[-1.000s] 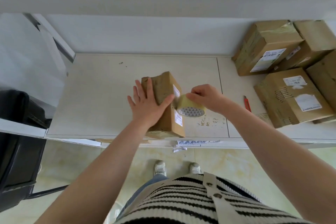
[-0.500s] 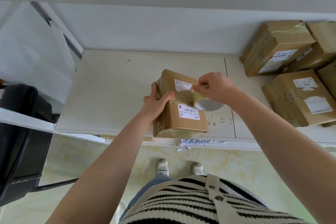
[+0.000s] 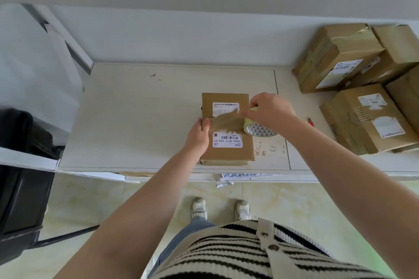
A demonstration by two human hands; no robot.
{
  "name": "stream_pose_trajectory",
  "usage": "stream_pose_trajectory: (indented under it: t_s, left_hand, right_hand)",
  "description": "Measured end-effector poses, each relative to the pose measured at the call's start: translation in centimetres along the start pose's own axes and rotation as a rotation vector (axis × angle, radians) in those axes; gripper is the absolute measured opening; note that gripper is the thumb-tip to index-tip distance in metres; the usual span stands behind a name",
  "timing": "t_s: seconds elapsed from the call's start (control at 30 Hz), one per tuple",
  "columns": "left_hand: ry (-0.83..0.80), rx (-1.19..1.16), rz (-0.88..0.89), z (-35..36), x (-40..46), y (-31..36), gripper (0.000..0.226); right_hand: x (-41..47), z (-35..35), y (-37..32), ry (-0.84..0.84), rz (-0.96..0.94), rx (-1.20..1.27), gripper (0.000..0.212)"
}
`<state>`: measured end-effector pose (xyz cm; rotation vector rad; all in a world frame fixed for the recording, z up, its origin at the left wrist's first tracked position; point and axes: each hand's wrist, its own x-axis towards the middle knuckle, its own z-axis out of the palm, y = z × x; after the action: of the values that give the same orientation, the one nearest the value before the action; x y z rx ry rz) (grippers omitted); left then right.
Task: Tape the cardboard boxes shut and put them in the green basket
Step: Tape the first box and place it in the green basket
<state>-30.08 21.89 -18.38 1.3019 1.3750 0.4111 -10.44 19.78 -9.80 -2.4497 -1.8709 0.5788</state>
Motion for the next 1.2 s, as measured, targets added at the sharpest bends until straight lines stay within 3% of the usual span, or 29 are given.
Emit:
stream_pose_trajectory:
  t_s: [0.17,0.3,0.5,0.57,0.67,0.8,0.93,1.2]
  left_hand:
    - [0.16,0.139,0.091,0.5,0.2,-0.7,0.043]
    - [0.2,0.183,0.12,0.9,0.1,-0.7,0.042]
    - [0.201,0.268,0.145,0.6,-0.3,-0.4,0.041]
    - [0.249,0.473,0.18,0.6,-0.6,0.2,0.038]
    - [0.37,0.898,0.294,1.3,-0.7,1.5,0.06]
    - [0.219,0.939,0.468,4.2,-0.8,3.5,0.069]
    - [0.126,1.148,0.345,5.5,0.0,3.0,0.081]
    - [0.095,0.977,0.049,6.4,0.1,4.3,0.121]
  right_hand:
    - [0.3,-1.3,2.7,-0.094,0.012,0.098,0.048]
    - [-0.2,-0.6,6.2,-0.101,0.088,0.043,0.046]
    - [0.6,3.3,7.3,-0.148,0.154,0.228,0.047]
    - [0.9,4.3,7.4,-0.153,0.163,0.288,0.048]
    - [1.4,5.3,7.2,-0.158,0.158,0.301,0.05]
    - [1.8,6.1,7.1,-0.15,0.169,0.314,0.05]
    - [1.7,6.4,7.5,-0.147,0.191,0.31,0.053]
    - [0.8,5.7,7.2,-0.138,0.167,0.302,0.048]
